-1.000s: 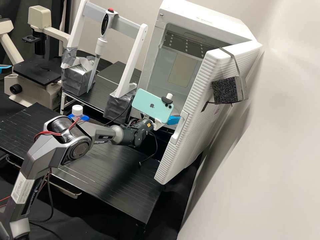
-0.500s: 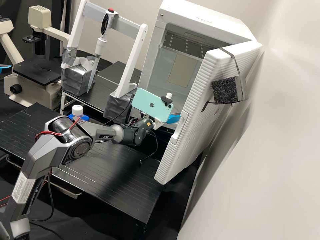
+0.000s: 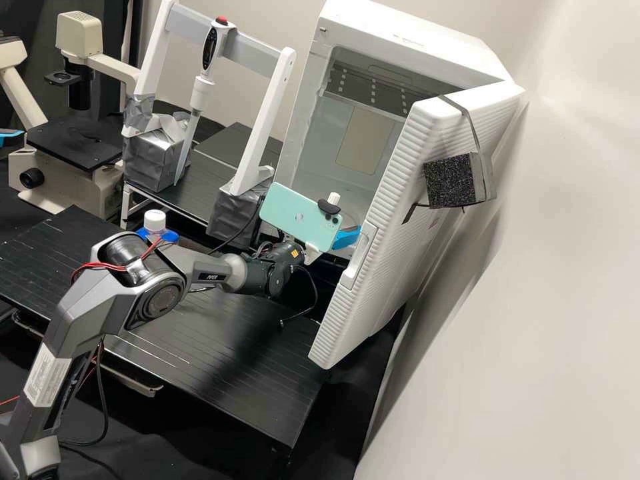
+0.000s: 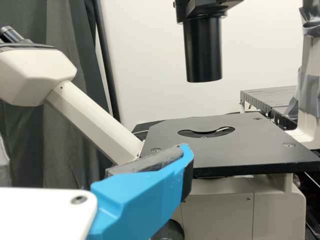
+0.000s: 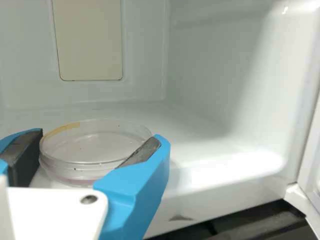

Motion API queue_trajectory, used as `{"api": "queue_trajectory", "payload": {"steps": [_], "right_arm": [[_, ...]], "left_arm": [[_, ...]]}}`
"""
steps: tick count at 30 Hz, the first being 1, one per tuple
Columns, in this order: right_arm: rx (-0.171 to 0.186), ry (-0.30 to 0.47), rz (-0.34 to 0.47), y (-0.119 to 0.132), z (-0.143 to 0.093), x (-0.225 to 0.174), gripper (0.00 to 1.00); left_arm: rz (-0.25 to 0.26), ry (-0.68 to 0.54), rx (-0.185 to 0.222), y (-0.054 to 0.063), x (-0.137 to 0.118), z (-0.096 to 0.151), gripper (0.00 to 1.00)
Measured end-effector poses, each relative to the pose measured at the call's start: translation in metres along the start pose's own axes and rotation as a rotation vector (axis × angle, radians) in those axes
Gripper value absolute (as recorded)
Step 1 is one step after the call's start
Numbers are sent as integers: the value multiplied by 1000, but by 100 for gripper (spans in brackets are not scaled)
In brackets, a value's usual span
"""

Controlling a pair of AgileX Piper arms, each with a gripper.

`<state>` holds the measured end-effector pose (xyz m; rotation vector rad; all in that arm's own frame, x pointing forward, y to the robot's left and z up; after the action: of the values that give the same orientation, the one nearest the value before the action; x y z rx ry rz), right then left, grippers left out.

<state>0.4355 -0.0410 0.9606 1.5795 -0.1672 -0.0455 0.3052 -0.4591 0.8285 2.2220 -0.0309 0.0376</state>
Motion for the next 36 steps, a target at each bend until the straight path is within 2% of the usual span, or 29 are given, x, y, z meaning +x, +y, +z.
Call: {"api": "queue_trajectory", "payload": {"steps": [6, 12, 14, 18, 27, 34, 36], "right_arm": [[1, 6, 43, 15, -3, -14, 0], [-17, -29, 58, 22, 0, -18, 0], [-11, -37, 62, 24, -1, -19, 0], [-32, -47, 68, 28, -3, -18, 0], [-32, -33, 90, 34, -10, -19, 0], [-28, -25, 85, 31, -16, -39, 0], [-12, -5, 93, 27, -15, -48, 0]], "left_arm": [[0, 0, 0, 0, 0, 0, 100], [0, 0, 0, 0, 0, 0, 100], [0, 0, 0, 0, 0, 0, 100], [0, 0, 0, 0, 0, 0, 100], [0, 0, 0, 0, 0, 0, 100], [0, 0, 0, 0, 0, 0, 100], [0, 0, 0, 0, 0, 0, 100]]}}
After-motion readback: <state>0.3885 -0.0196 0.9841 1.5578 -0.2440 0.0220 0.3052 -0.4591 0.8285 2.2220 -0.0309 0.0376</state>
